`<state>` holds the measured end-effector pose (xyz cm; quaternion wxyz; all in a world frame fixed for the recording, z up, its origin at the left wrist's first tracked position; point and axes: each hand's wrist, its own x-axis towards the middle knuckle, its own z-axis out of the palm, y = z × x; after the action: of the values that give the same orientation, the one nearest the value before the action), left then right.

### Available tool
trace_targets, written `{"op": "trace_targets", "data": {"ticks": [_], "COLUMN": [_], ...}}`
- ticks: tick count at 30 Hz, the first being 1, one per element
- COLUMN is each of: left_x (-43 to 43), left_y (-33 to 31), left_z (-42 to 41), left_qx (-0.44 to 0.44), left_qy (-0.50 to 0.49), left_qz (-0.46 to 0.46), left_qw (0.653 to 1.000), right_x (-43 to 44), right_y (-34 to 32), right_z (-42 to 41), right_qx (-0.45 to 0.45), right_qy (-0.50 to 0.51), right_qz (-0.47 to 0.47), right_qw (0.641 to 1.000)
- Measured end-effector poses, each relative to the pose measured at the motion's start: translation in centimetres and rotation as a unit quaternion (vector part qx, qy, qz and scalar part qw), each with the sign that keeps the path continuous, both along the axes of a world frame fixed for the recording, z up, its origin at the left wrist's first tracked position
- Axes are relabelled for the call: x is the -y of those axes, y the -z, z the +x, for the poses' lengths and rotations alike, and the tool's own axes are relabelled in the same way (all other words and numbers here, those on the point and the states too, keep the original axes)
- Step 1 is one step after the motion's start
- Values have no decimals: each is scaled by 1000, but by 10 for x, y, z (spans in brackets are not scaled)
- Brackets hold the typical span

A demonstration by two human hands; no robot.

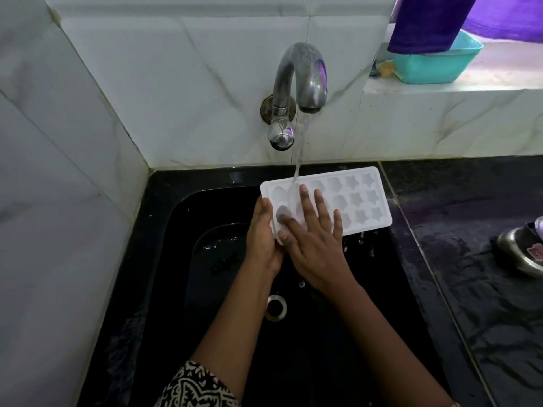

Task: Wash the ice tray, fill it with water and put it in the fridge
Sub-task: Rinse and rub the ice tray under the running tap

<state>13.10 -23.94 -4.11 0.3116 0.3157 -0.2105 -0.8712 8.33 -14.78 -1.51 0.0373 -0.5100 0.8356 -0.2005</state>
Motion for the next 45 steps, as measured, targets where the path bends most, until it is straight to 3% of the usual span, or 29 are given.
{"op": "trace_targets", "data": {"ticks": [12,14,17,21,24,28,35,40,45], "left_x": [-10,-6,-3,-5,-5,-7,-10,-13,-8], "left_y": [-7,-9,-12,-10,-14,-18,-26,-24,-21], "left_z": [0,2,6,20,29,36,31,31,31], "left_qx": [17,16,25,36,21,15,21,39,48], "left_qy": [8,1,-6,-30,-49,-60,-87,-81,-99], "left_qz": [4,1,10,-24,-38,-42,-44,-53,-69], "left_qw": [1000,1000,1000,999,998,997,995,995,992], "right_x": [3,2,-9,-23,-24,-16,-7,-11,-13], "right_y": [-6,-4,-9,-18,-17,-9,-16,-19,-17], "right_z": [5,14,13,7,7,7,7,-3,0], "right_qx": [-25,11,39,31,22,-3,-88,-85,-65], "right_qy": [42,20,8,65,66,-9,-30,3,-28], "right_qz": [-8,-4,-61,-142,-106,-11,-28,-18,-12], "right_qw": [999,1000,997,987,992,1000,995,996,997]}}
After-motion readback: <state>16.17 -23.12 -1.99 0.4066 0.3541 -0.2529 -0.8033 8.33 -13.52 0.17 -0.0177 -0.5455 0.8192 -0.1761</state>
